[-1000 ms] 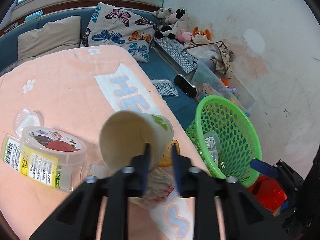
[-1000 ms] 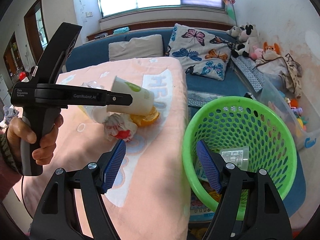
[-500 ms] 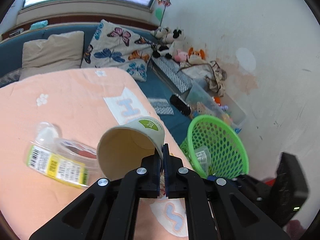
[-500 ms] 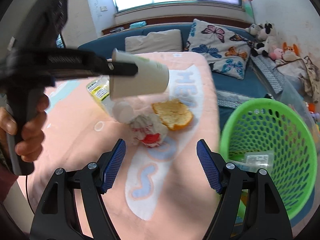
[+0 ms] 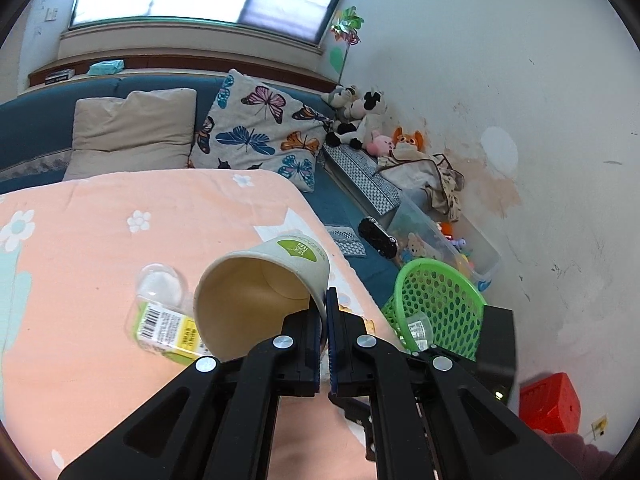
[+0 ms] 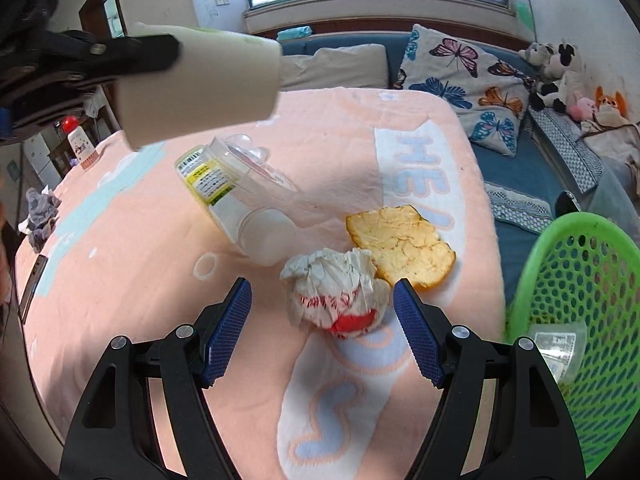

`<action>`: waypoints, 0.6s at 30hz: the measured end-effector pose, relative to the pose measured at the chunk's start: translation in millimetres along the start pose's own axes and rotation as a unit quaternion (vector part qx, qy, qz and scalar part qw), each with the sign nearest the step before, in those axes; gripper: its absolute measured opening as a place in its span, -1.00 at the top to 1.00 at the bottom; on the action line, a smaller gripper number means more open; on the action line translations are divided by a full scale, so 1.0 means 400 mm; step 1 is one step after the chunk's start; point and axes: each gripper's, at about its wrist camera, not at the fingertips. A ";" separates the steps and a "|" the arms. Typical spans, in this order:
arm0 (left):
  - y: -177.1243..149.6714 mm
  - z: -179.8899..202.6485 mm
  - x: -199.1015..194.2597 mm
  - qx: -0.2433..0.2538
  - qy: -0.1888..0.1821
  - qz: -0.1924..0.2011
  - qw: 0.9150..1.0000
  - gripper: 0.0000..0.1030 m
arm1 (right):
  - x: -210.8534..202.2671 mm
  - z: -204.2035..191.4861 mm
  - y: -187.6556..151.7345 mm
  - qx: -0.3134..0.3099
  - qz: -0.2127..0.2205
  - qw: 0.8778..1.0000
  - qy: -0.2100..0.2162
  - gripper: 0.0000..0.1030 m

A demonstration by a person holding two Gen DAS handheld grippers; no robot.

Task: Collect trash
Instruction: 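Grasp the crumpled white wrapper with red print with the right gripper, then drop the white wrapper into the basket with the right gripper while the left carries the paper cup there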

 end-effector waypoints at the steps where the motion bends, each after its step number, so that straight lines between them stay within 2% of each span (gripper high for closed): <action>1: 0.000 -0.002 -0.003 0.000 -0.001 0.001 1.000 0.94 | 0.008 0.003 0.000 0.001 -0.002 1.000 -0.002 -0.42; 9: -0.005 -0.014 -0.014 -0.002 -0.001 0.001 1.000 0.94 | 0.056 0.023 -0.006 0.011 -0.019 1.000 -0.006 -0.21; 13: -0.005 -0.015 -0.013 -0.001 -0.001 0.001 1.000 0.94 | 0.048 0.023 -0.006 0.009 -0.014 1.000 -0.007 -0.10; 18: -0.005 -0.011 -0.011 -0.003 -0.002 0.001 1.000 0.94 | 0.010 0.016 -0.009 0.004 -0.002 1.000 -0.006 -0.06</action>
Point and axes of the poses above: each gripper's, at about its wrist camera, not at the fingertips, and x roughly the way its jaws point, z to its right, y to its top, and after that the axes turned 6 degrees about -x, right-handed
